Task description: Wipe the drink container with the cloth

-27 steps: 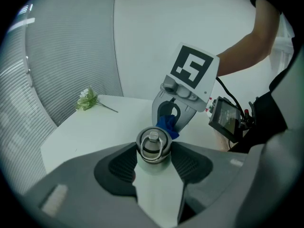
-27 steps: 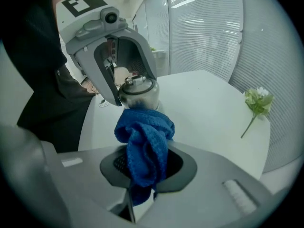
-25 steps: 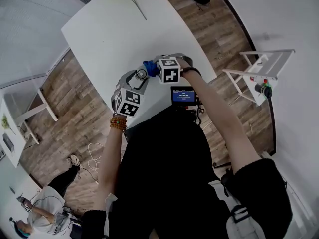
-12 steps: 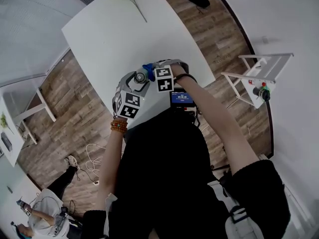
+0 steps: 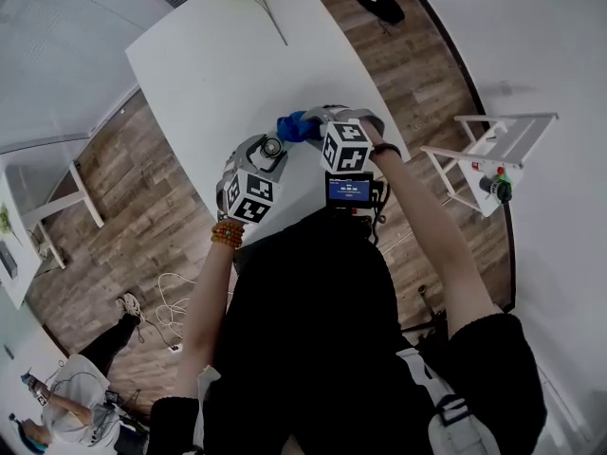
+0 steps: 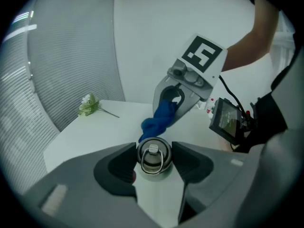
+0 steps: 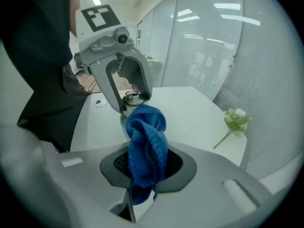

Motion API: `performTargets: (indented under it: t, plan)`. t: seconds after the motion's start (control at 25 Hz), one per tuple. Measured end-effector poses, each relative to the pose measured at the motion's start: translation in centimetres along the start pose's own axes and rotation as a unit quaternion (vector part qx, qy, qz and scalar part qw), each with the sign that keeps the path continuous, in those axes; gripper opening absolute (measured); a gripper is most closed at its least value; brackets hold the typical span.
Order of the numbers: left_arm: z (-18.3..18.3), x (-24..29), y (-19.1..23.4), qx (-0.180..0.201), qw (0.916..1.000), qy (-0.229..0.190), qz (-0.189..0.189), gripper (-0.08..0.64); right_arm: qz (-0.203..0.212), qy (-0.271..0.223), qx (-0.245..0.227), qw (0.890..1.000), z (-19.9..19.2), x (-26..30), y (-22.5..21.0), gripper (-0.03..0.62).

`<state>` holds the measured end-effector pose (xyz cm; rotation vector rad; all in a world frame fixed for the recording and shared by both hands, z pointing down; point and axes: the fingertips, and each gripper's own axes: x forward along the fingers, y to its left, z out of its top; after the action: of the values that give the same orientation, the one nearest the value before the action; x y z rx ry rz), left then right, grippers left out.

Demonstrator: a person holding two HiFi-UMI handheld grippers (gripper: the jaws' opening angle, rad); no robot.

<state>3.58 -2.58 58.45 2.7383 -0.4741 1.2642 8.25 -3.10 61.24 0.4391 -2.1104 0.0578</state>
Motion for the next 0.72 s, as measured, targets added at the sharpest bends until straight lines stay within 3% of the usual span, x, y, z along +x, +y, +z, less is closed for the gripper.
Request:
performTargets:
  t: [0.12,0.24,0.32,0.36,0.48,0.6,0.68,0.72]
  plan:
    - [0.0,-0.3,-1.1,0.087,0.9937,-0.010,-0.070,0.345,-0.001,-0.027,-0.066,0.997,1.2,-2.0,0.0,0.091]
    - [0.0,-0.2,-2.1,0.191,0.9728,-0.006,-0.131,0.345,0.013,-0.040,-0.184,0.982,1.6,-3.7,1.0,0.091]
    - [0.4,0.1,-1.9,0.221,0.9647,0.001,-0.143,0.345,0.018,-0.041,-0.222,0.974,1.4,-4.4,1.0,0.091]
    - [0.7,0.1,-1.7,0.221,0.9653,0.001,-0.140,0.345,0.015,-0.043,-0.235,0.971,1.3,-4.7,0.6,0.091]
    - [1.7,-0.7,-1.2,0.163,0.9800,-0.030,-0.110,0.353,-0.013,-0.031,-0.309,0.950,0.5,-5.4,-0.5,0.091]
    - [1.2,-1.7,-0.7,0.037,0.9965,-0.063,-0.040,0.353,-0.039,-0.031,-0.352,0.935,0.0,-5.6,-2.1,0.091]
    - [-0.1,-2.0,-0.7,-0.074,0.9951,-0.065,-0.006,0.354,-0.046,-0.045,-0.362,0.930,0.5,-5.4,-3.3,0.091]
    - [-0.8,-2.0,-0.9,-0.135,0.9886,-0.066,-0.001,0.354,-0.047,-0.054,-0.367,0.928,1.0,-5.2,-3.7,0.091]
